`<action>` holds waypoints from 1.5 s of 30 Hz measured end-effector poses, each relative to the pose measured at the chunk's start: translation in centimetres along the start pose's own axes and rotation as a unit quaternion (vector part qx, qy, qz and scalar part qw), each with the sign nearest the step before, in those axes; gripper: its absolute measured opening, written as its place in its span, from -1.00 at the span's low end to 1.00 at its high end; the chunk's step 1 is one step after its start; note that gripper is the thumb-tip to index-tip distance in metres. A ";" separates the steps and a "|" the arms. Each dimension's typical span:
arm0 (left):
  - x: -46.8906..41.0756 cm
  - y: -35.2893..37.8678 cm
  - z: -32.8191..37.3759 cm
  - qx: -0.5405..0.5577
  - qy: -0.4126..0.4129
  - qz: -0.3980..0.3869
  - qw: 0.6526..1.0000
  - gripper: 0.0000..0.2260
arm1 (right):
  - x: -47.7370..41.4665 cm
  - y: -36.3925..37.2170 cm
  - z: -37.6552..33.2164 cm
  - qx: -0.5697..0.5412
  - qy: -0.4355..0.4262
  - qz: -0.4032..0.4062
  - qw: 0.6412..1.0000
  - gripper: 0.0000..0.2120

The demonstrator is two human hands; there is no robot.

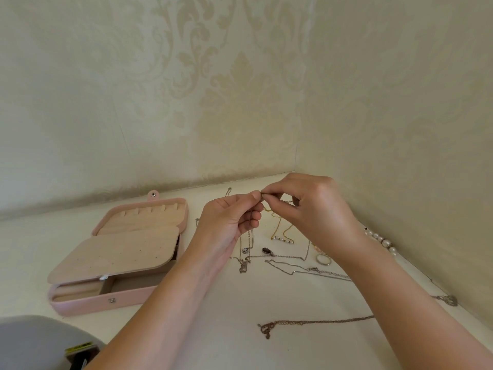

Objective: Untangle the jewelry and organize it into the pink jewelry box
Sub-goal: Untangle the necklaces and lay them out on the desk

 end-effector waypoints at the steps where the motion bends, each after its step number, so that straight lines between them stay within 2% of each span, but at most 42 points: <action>1: 0.0 0.0 0.0 0.002 0.000 0.001 1.000 -0.87 | 0.0 0.0 0.0 0.004 0.000 0.005 1.000 -0.92; 5: 0.0 0.1 0.0 0.023 -0.008 -0.002 1.000 -0.89 | 0.1 0.2 -0.1 0.015 0.004 0.017 1.000 -0.92; 8: 0.1 0.3 0.1 0.045 -0.010 -0.015 0.999 -0.89 | 0.1 0.0 0.3 -0.015 0.025 0.022 0.999 -0.93; 18: 0.0 0.1 0.4 0.071 0.012 -0.007 0.997 -0.89 | 0.2 -0.2 2.5 -0.163 0.184 0.019 0.969 -0.89; 24: 0.3 -0.1 0.9 -0.015 0.052 0.017 0.998 -0.89 | -0.1 0.0 1.3 -0.061 0.092 0.002 0.994 -0.90; 29: 0.7 0.0 1.3 -0.090 0.091 0.029 0.991 -0.90 | -0.1 0.1 0.8 0.004 0.031 -0.002 1.000 -0.88; 45: 0.9 0.6 1.5 -0.127 0.124 0.010 0.984 -0.90 | -0.1 0.2 1.3 -0.008 0.025 -0.029 0.999 -0.89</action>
Point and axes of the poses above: each hand's wrist, its own x-axis away from the middle knuckle, its own y-axis out of the palm, z = x × y, the point moved 8 cm from there along -x, towards the middle knuckle
